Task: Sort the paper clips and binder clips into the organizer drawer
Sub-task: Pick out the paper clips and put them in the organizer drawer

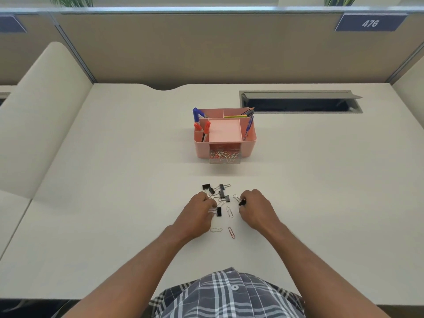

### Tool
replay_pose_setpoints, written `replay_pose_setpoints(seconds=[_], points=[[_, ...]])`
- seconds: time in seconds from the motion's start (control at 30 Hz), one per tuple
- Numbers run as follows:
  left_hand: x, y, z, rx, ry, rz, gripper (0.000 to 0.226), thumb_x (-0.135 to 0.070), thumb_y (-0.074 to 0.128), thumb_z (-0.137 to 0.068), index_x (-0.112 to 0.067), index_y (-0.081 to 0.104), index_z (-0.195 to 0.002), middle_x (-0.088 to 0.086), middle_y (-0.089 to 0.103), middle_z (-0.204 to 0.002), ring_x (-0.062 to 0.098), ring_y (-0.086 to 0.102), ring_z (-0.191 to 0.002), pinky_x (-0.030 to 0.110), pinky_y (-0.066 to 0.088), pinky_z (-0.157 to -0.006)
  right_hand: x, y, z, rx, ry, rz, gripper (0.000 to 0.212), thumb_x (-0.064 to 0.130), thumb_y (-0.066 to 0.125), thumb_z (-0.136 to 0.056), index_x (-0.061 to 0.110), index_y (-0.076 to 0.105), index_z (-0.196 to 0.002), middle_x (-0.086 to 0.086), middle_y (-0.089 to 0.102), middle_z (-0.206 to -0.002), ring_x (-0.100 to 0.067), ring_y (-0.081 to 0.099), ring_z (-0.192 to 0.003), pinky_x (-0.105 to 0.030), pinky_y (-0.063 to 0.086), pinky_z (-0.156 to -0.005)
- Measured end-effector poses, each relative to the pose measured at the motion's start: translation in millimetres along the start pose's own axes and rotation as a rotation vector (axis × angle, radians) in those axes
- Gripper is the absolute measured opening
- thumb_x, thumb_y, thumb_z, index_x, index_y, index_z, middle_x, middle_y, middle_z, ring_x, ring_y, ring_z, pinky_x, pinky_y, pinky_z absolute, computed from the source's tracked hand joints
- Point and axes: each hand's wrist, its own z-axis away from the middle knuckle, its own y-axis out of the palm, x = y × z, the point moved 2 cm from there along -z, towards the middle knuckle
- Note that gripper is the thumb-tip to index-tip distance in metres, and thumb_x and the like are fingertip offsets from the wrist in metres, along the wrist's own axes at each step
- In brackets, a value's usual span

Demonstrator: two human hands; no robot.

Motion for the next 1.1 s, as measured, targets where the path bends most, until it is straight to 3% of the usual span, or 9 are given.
replay_pose_setpoints(seconds=[0.17, 0.37, 0.6, 0.87, 0.97, 1.1], points=[[-0.5, 0.3, 0.8, -0.021, -0.013, 0.000, 0.017, -0.016, 0.058, -0.091, -0.016, 0.064, -0.107, 0.000, 0.052, -0.105, 0.018, 0.049, -0.104, 0.022, 0.040, -0.083, -0.6, 2.6, 2.5, -0.105, -0.071, 0.028, 0.026, 0.015, 0.052, -0.090, 0.011, 0.060, -0.115, -0.009, 0.052, -0.116, -0.028, 0.055, -0.101, -0.035, 0.048, -0.081], [-0.3, -0.6, -0.9, -0.031, -0.034, 0.000, 0.011, -0.017, 0.059, -0.091, -0.016, 0.064, -0.100, 0.000, 0.054, -0.103, 0.018, 0.051, -0.101, 0.024, 0.041, -0.081, 21.0, 25.6, 13.9, -0.060, -0.119, 0.110, 0.021, 0.028, 0.054, -0.093, 0.010, 0.064, -0.097, -0.010, 0.060, -0.104, -0.030, 0.061, -0.095, -0.034, 0.046, -0.076], [3.3, -2.7, 1.3, -0.044, -0.063, -0.018, 0.017, -0.006, 0.054, -0.087, -0.012, 0.065, -0.100, 0.003, 0.055, -0.101, 0.021, 0.052, -0.097, 0.027, 0.044, -0.078, 21.4, 32.8, 12.6, -0.057, -0.108, 0.095, 0.011, 0.018, 0.052, -0.092, 0.009, 0.059, -0.094, -0.010, 0.059, -0.105, -0.029, 0.058, -0.094, -0.033, 0.041, -0.072], [7.3, -8.8, 3.1, -0.162, -0.145, -0.012, 0.029, 0.002, 0.047, -0.085, -0.011, 0.062, -0.106, 0.002, 0.056, -0.103, 0.020, 0.052, -0.095, 0.026, 0.042, -0.077, 18.4, 25.9, 5.8, -0.024, -0.232, 0.025, 0.020, 0.008, 0.044, -0.089, 0.016, 0.059, -0.099, -0.006, 0.063, -0.100, -0.028, 0.057, -0.091, -0.035, 0.042, -0.072], [0.5, -9.6, 14.8, -0.209, -0.101, -0.010, 0.026, 0.007, 0.049, -0.077, -0.011, 0.062, -0.092, 0.001, 0.057, -0.091, 0.021, 0.053, -0.086, 0.025, 0.040, -0.071, 23.3, 23.3, 1.8, -0.070, -0.321, -0.015, 0.032, 0.009, 0.046, -0.093, 0.018, 0.064, -0.117, -0.007, 0.061, -0.103, -0.027, 0.058, -0.094, -0.036, 0.047, -0.076], [-13.1, 5.9, 37.7, -0.160, 0.045, -0.006, 0.013, -0.004, 0.057, -0.079, -0.010, 0.064, -0.088, 0.002, 0.057, -0.087, 0.022, 0.053, -0.082, 0.034, 0.048, -0.070, 27.1, 27.5, 0.5, -0.076, -0.392, 0.048, 0.027, 0.008, 0.047, -0.092, 0.013, 0.068, -0.108, -0.008, 0.059, -0.096, -0.028, 0.056, -0.094, -0.039, 0.047, -0.076]])
